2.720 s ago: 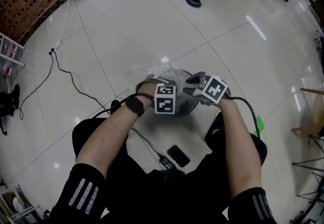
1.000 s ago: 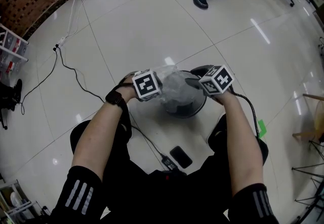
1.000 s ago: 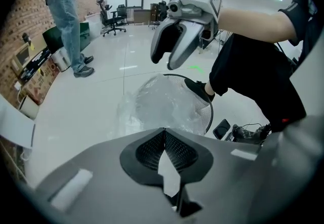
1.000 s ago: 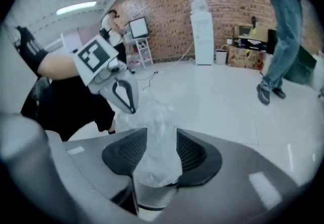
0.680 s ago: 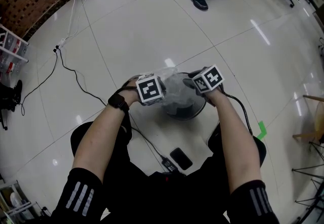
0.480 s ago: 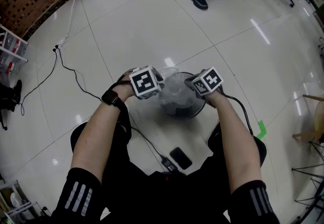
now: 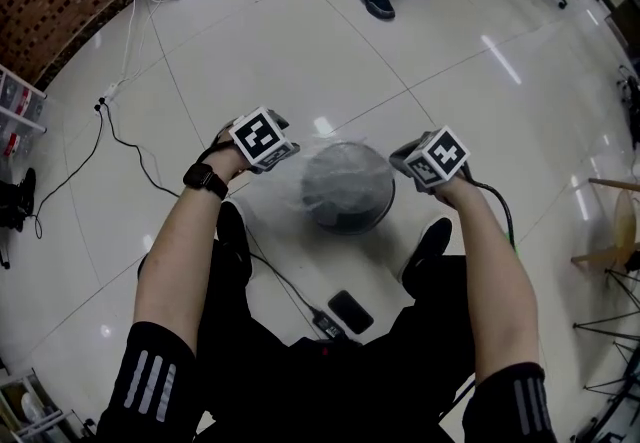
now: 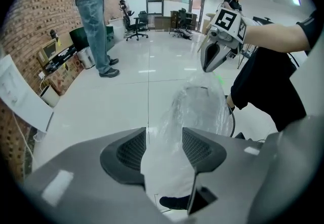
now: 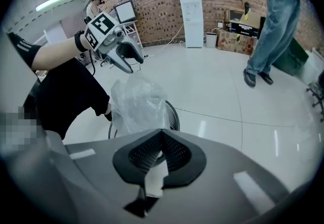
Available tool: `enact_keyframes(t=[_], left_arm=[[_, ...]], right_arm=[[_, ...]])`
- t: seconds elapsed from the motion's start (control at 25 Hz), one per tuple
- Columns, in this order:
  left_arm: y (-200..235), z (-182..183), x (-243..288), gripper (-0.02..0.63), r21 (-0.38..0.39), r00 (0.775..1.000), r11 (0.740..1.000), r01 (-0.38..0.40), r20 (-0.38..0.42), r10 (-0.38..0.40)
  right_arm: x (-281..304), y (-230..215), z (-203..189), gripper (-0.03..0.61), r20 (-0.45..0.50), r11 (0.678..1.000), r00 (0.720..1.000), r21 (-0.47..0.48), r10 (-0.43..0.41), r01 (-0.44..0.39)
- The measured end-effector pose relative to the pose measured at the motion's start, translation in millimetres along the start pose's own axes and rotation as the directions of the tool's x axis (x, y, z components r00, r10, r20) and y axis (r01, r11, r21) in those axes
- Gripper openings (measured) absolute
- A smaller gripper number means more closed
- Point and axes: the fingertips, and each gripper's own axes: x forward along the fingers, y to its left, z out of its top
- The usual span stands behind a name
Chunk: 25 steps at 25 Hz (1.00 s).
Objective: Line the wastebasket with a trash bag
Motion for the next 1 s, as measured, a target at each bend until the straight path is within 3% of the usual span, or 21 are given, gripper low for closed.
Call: enact_keyframes(t=[0.2, 0.36, 0.4, 0.44, 0.52, 0.56, 0.8, 1.0], left_arm=[[-7.1, -10.9, 21.6, 0.281, -0.033, 0.995, 0.995, 0.093, -0.034, -0.094], [-31.4, -24.8, 38.0, 0.287, -0.051, 0.968, 0.971, 0.234, -0.087, -0.237], [-37.4, -28.0, 42.1, 0.259, -0.036, 0.96, 0.966, 0.255, -0.107, -0.258], [-41.0, -30.2, 46.0, 0.174, -0.019, 0.956, 0.964, 0.264, -0.125, -0.264], [-38.3, -29.4, 52.6, 0.01, 0.009, 0.963, 0.971, 0.239, -0.13, -0.236], [-33.6, -26.5, 55.0, -0.005, 0.018, 0.97, 0.976, 0.215, -0.116, -0.212], [11.8, 4.1, 54.2, -0.005, -0.017, 0.997, 0.998, 0.056, 0.05, -0.055], [40.8, 8.8, 70.8, -0.005, -0.108, 0.997, 0.994, -0.013, 0.068, 0.021]], right_arm=[[-14.0, -22.1, -29.2, 0.008, -0.046, 0.999, 0.999, 0.025, -0.026, 0.027], [-3.6, -33.2, -49.4, 0.008, -0.061, 0.998, 0.998, 0.057, -0.027, 0.031], [-0.5, -36.6, -52.6, 0.008, -0.063, 0.997, 0.997, 0.06, -0.034, 0.038], [2.3, -40.6, -54.2, 0.008, -0.061, 0.997, 0.997, 0.06, -0.045, 0.049], [7.6, -48.7, -53.5, 0.008, -0.048, 0.996, 0.996, 0.06, -0.069, 0.072], [10.3, -52.3, -52.2, 0.008, -0.041, 0.995, 0.996, 0.06, -0.081, 0.084], [21.2, -75.6, -46.6, 0.008, -0.014, 0.983, 0.984, 0.061, -0.175, 0.176], [28.2, -93.9, -46.7, 0.008, -0.007, 0.967, 0.97, 0.077, -0.244, 0.244]])
